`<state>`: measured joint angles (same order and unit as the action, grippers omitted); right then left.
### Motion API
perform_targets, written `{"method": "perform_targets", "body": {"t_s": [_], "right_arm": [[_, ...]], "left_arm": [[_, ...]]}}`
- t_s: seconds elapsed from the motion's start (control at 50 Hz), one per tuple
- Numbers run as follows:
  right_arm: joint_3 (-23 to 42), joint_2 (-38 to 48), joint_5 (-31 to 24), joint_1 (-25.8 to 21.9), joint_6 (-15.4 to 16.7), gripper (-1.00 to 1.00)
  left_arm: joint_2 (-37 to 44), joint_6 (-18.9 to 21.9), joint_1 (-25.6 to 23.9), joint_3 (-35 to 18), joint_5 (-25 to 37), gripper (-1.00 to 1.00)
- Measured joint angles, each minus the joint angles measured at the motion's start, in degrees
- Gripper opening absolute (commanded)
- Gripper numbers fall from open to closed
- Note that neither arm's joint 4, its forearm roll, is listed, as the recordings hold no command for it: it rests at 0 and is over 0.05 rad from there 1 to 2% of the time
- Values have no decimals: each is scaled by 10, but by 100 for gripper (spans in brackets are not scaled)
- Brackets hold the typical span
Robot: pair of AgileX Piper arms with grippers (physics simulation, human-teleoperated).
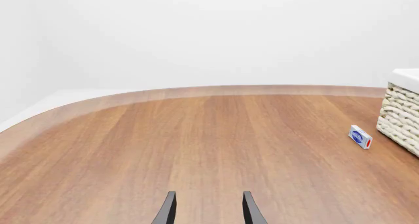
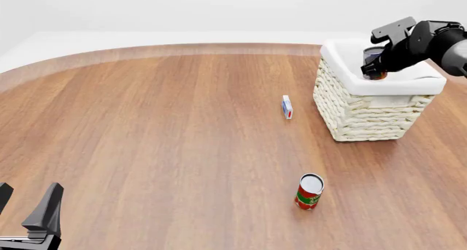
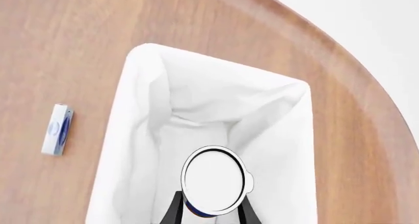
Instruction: Pick up the alphabet soup and the cream cheese box, and put them in the basket.
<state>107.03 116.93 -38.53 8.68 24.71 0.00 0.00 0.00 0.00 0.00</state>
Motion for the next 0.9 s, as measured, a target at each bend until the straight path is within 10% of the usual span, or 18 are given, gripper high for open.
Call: {"method": "perform_targets", "body": {"t_s": [0.62, 0.64, 0.9], "right_arm": [[16, 19, -28, 1, 8, -100], [16, 19, -28, 1, 7, 100], [21, 14, -26, 8, -16, 100]], "left_arm": [[0, 0, 0, 0, 0, 100], [0, 0, 0, 0, 0, 100], [0, 0, 0, 0, 0, 100]]}}
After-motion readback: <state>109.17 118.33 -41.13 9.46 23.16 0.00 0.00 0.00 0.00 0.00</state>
